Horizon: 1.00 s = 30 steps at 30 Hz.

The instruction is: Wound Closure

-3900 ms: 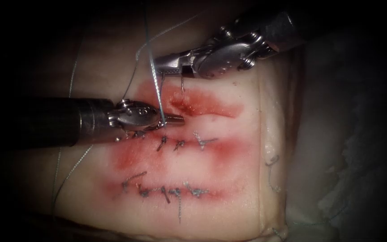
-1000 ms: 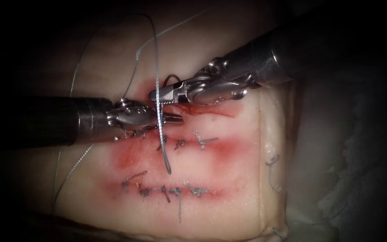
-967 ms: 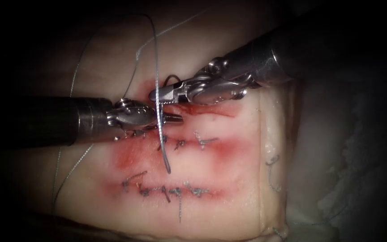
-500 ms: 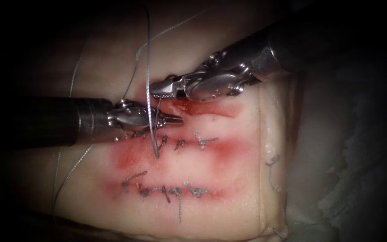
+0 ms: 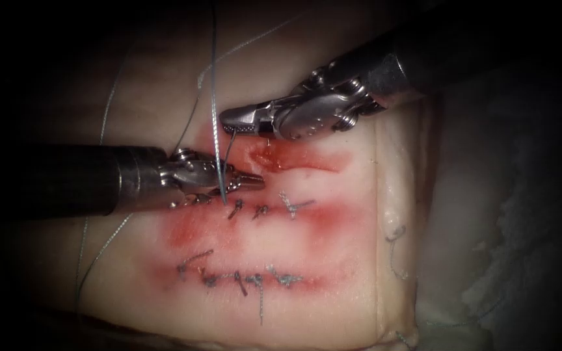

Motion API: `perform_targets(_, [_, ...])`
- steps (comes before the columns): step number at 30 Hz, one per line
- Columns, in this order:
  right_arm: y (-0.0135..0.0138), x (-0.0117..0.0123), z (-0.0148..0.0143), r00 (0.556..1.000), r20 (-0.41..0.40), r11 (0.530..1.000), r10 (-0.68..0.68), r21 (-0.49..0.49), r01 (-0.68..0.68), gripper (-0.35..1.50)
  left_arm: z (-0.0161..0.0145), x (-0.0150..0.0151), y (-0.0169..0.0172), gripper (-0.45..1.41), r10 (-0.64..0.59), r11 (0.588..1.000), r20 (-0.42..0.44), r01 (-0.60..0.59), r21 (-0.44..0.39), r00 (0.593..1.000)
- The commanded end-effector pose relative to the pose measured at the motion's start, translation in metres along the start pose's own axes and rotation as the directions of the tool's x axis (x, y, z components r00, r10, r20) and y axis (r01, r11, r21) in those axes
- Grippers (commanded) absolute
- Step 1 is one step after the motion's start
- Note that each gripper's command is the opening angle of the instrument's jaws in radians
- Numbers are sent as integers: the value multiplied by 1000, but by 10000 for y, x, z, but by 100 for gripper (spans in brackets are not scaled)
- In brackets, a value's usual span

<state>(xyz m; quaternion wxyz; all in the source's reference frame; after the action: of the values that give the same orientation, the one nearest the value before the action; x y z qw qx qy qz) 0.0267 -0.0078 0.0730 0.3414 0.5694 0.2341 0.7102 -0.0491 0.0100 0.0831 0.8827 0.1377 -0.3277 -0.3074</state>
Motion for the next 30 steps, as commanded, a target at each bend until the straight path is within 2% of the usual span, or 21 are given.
perform_targets(1, [-1,2,9,1000,1,1000,6,7,-6,-35,7,-5,2,-45,2,1000,3,-2,-1,1000])
perform_targets(19, [-11,11,-1,992,-29,990,121,80,-119,-35,14,8,0,-45,13,1000,-53,-14,-11,998])
perform_targets(30, [-7,12,-1,970,-37,966,238,111,-233,-35,15,9,0,-45,14,1000,-54,-14,-8,998])
